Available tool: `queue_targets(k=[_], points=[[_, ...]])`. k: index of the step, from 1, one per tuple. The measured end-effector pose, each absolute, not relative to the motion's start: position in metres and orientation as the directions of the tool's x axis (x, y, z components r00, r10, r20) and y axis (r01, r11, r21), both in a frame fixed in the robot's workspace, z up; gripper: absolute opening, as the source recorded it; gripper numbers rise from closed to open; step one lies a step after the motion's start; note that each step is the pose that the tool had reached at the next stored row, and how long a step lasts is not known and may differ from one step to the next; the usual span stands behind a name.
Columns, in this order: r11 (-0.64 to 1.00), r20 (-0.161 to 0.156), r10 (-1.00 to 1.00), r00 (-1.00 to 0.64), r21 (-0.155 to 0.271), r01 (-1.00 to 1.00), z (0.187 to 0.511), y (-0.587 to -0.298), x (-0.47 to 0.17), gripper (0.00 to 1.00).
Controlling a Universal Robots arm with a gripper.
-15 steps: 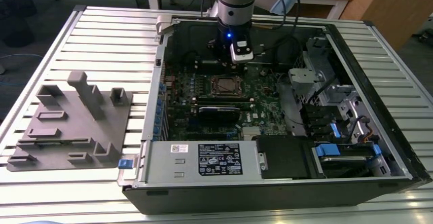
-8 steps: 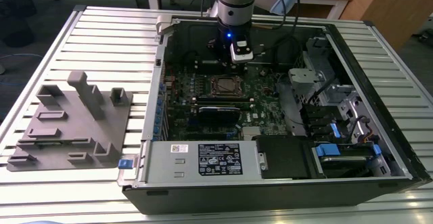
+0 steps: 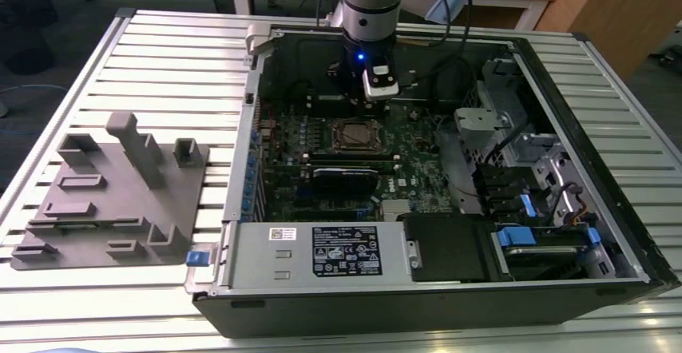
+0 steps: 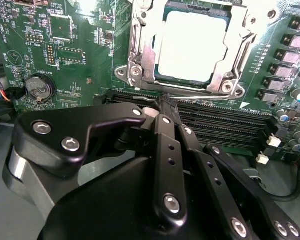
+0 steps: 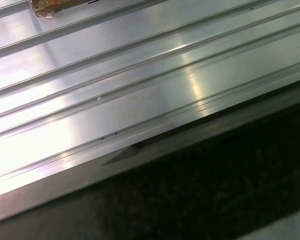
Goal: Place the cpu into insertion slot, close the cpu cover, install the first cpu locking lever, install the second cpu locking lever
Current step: 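Install the first cpu locking lever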
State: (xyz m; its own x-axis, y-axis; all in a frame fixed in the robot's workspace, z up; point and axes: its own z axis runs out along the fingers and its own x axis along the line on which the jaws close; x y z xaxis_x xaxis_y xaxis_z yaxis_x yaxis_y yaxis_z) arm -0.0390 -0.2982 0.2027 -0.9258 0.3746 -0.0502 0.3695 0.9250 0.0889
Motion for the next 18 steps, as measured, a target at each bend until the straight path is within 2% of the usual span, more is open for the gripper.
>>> queue_targets(k=[18], points=[[0.924,-0.055,0.375,-0.925,0.098,0.369,0.2015,-0.2982,-0.0393,0.11]])
